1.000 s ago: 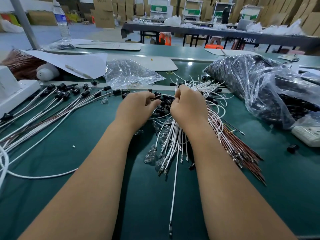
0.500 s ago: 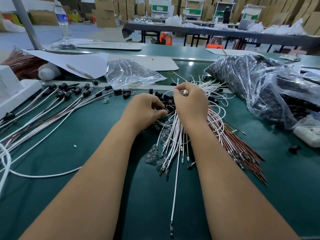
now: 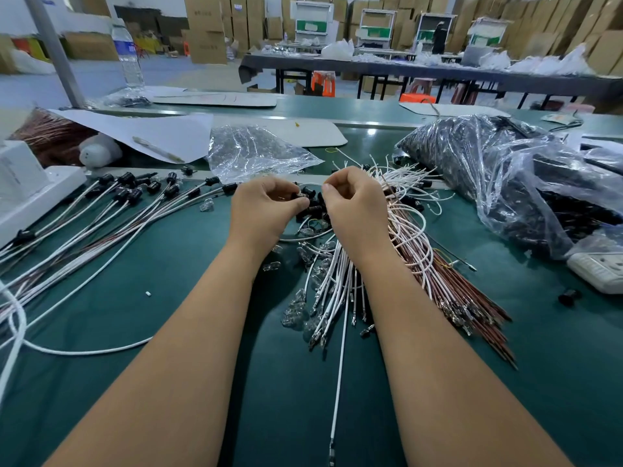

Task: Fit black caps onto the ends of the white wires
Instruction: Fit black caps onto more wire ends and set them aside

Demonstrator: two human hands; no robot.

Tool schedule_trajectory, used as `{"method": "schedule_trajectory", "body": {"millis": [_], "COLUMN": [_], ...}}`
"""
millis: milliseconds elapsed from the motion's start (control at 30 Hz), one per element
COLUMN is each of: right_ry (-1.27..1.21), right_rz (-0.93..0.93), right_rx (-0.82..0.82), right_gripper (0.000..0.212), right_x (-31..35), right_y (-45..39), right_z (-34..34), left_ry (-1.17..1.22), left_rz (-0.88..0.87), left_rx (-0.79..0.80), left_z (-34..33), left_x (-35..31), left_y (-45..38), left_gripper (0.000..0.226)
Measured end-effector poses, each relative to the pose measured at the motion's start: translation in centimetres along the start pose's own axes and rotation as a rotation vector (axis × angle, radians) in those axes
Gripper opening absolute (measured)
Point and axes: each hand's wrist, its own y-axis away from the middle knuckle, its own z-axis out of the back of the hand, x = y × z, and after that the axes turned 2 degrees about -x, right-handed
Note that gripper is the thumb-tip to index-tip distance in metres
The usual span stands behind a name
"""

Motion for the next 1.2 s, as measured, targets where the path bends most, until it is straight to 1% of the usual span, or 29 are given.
{"method": "schedule_trajectory", "body": {"millis": [67, 200, 300, 400, 533, 633, 967, 1100, 1200], "right_ry": [0.006, -0.019, -0.042, -0.014, 0.068, 0.039, 0.111, 0.142, 0.223], "right_rz": [0.018, 0.027, 0.019, 0.006, -0.02, -0.056, -0.052, -0.03, 0.002], "right_rx": [0.015, 0.019, 0.008, 0.021, 0.022, 0.022, 0.038, 0.051, 0.033], "right_gripper": [0.016, 0.019, 0.021, 0.02, 0.019, 0.018, 0.011, 0.013, 0.012], "right_x": [-0.03, 0.07, 0.15, 0.12, -0.09, -0.07, -0.15, -0.09, -0.15], "right_y": [0.03, 0.09, 0.09, 0.1, 0.0, -0.08, -0.08, -0.09, -0.05], "right_z": [0.03, 0.08, 0.2, 0.26, 0.26, 0.26, 0.36, 0.36, 0.55], "left_ry": [0.009, 0.058, 0.023, 0.053, 0.083, 0.102, 0.332, 0.364, 0.399], "left_rz": [-0.016, 0.007, -0.008, -0.008, -0.039, -0.047, 0.027, 0.078, 0.121], "left_rx": [0.016, 0.062, 0.047, 0.052, 0.046, 0.036, 0.127, 0.09, 0.106], "left_z": [0.07, 0.14, 0.18, 0.2, 0.03, -0.01, 0.23, 0.69, 0.71], "left_x": [-0.23, -0.51, -0.52, -0.65, -0.47, -0.24, -0.31, -0.25, -0.35], "left_y": [0.18, 0.37, 0.25, 0.32, 0.28, 0.13, -0.07, -0.35, -0.27], "left_gripper": [0.015, 0.021, 0.028, 0.036, 0.04, 0.043, 0.044, 0.046, 0.039]}}
